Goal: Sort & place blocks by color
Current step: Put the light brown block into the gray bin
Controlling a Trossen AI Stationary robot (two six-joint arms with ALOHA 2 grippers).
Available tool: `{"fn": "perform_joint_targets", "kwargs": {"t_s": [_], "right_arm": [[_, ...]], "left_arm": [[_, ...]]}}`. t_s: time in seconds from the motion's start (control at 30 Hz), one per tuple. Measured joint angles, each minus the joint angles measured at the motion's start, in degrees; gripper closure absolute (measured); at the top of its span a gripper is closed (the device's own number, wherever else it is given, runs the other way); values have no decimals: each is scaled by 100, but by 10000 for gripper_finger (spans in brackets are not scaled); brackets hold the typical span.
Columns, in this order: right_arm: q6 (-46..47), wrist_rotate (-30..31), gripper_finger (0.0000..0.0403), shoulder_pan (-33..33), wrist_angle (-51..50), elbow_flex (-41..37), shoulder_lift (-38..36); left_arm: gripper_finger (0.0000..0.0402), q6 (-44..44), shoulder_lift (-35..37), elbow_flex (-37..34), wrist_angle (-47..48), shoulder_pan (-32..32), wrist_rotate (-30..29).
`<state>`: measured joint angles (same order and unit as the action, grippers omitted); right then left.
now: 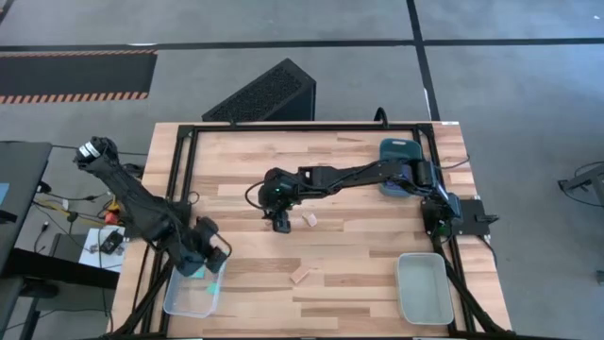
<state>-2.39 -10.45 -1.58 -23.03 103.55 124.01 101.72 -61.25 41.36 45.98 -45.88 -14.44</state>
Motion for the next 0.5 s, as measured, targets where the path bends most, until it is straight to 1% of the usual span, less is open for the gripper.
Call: {"fn": "perform_joint_targets", "kwargs": {"t_s": [0.1, 0.23, 0.33, 0.4, 0.5], "right_arm": [[317, 23, 184, -18, 311, 1, 0], [730, 23, 169, -129, -37, 10, 0], [727, 32, 169, -207, -397, 9, 0], [654, 23, 171, -238, -537, 9, 0], [416, 21, 176, -232, -529, 9, 0]], "left_arm": [[207, -508, 242, 0, -1, 338, -323], [207, -1157, 523, 0, 0, 733, -500], [207, -1568, 681, 0, -1, 1000, -706], [207, -1816, 736, 0, -2, 1186, -962], [207, -2342, 782, 0, -40, 1501, -1325]]}}
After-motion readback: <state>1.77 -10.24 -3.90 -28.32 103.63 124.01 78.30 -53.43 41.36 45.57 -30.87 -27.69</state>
